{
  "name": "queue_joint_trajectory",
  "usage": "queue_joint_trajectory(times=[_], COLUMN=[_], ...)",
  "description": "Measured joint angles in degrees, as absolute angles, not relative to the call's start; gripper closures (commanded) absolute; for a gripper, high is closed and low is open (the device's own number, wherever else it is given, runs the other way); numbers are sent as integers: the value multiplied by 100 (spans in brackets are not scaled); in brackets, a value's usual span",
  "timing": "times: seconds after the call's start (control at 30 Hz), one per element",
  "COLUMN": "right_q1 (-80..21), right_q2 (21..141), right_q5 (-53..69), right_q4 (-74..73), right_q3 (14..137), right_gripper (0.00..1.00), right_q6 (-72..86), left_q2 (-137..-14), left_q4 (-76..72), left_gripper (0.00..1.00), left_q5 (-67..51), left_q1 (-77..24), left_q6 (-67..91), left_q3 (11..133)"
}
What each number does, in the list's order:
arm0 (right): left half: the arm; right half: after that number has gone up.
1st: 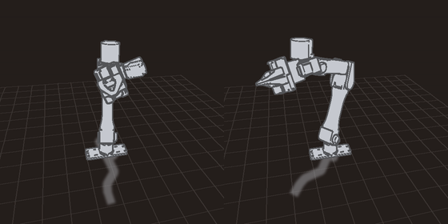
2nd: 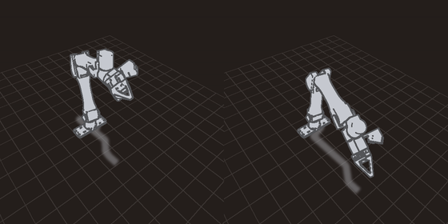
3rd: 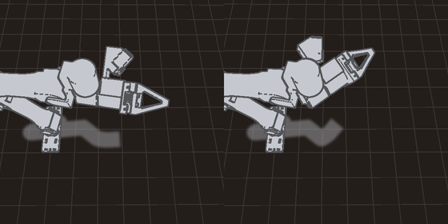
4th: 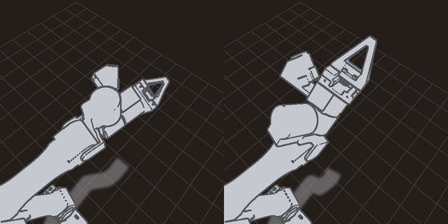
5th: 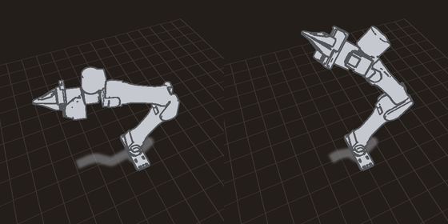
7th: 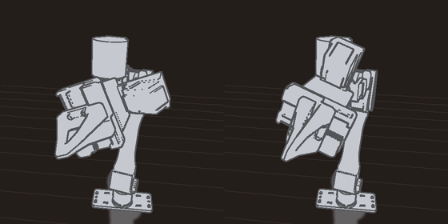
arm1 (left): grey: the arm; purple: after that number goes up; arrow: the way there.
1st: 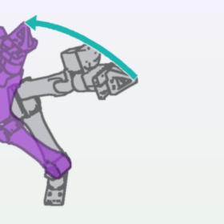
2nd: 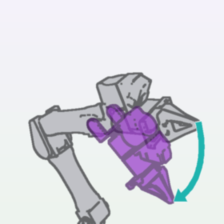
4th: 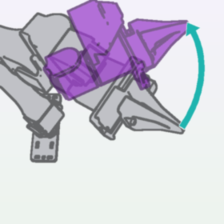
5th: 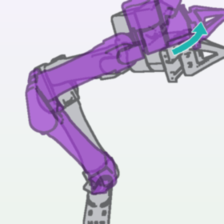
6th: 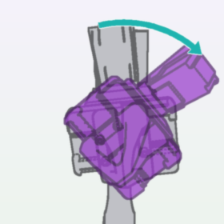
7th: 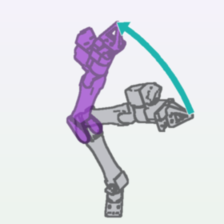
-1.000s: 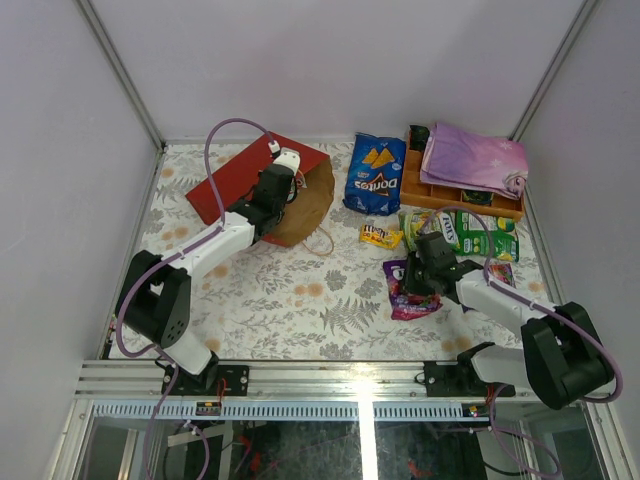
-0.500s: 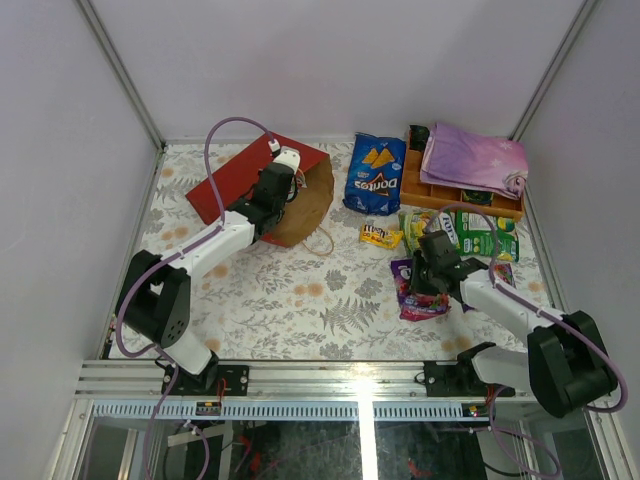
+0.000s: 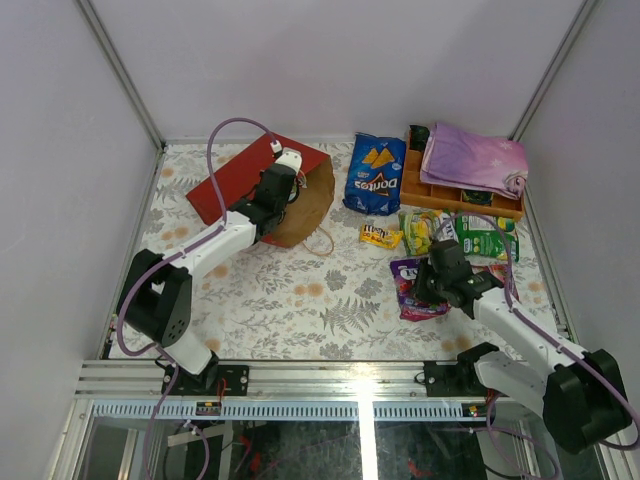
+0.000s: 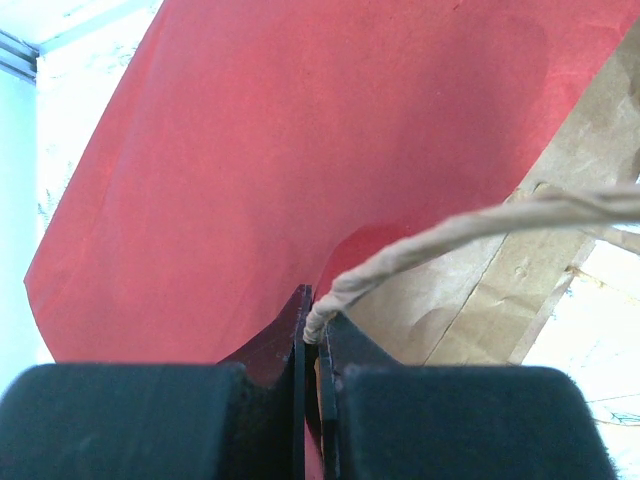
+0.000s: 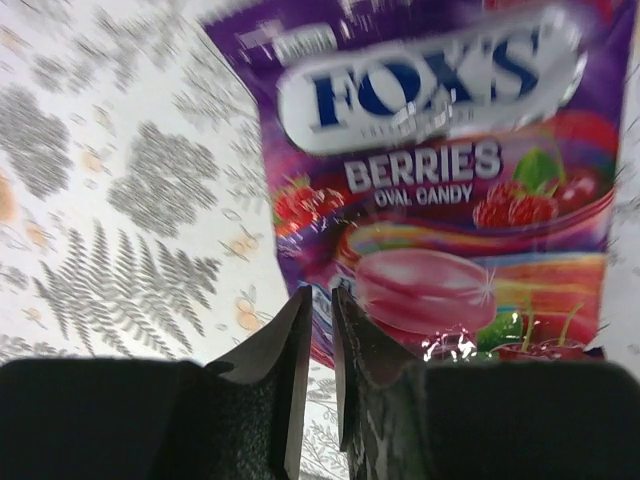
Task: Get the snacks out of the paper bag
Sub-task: Adjust the snack at the center of the board.
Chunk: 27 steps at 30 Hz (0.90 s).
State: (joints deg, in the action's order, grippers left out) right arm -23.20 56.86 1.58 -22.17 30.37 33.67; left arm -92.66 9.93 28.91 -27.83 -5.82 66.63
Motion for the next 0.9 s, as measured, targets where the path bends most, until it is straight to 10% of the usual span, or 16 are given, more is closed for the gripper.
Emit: queue_joint_trajectory(times=[0.33,0.63,0.9], right_q1=[-2309,-2309,-2152], right_q2=[6455,5944,5999], right_q5=[705,80,-856], right_q4=[-1658,-2554,-3271], right_q3=[2543,3033,3734], right_gripper=[83,58,70], right_q6=[3817,3819,4051], left_q2=[-9314,-9314,-9314], left_q4=[1015,1020,1017], left_gripper=[100,100,100], left_q5=[2904,2917,2919], left_q1=[-2810,-2810,-2810], left_q6=[-582,-582,-585], left_q3=[6683,6683,6683])
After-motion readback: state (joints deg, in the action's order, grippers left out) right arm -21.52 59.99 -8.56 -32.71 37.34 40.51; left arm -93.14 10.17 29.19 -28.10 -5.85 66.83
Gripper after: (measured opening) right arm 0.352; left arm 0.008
